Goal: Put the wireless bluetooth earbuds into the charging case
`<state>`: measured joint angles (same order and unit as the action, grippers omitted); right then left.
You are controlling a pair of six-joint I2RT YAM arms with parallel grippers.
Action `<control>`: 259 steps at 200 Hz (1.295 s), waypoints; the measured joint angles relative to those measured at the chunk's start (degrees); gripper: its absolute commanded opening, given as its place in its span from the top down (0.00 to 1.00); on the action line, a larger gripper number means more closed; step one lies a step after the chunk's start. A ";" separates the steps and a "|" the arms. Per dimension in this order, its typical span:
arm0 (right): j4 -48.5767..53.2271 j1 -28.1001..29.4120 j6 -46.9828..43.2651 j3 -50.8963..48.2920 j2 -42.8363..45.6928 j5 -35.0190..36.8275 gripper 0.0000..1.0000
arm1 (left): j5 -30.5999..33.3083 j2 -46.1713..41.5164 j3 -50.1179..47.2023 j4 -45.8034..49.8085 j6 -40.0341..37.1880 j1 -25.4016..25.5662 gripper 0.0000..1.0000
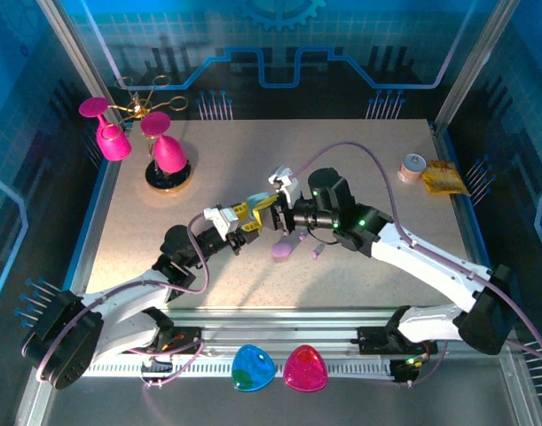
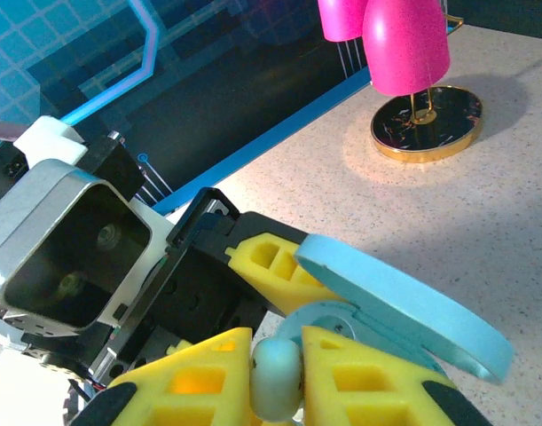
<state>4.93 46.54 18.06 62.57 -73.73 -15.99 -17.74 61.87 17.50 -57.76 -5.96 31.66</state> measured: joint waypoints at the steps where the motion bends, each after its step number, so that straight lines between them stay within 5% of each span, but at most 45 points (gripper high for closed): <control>1: -0.02 0.02 0.00 0.04 -0.07 0.00 0.87 | 0.00 0.00 0.00 0.00 0.00 0.00 0.80; 143: -2.67 0.28 0.59 1.31 -4.11 -0.81 0.83 | 1.95 -1.03 0.00 2.38 0.07 0.00 0.80; 259: 0.52 0.76 -0.72 2.03 -4.17 1.92 0.68 | 2.10 -1.57 0.00 4.79 0.09 0.00 0.80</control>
<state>5.45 47.31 17.34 64.60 -77.91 -14.06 -15.64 60.29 17.50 -52.97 -5.87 31.66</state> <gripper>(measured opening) 0.280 0.352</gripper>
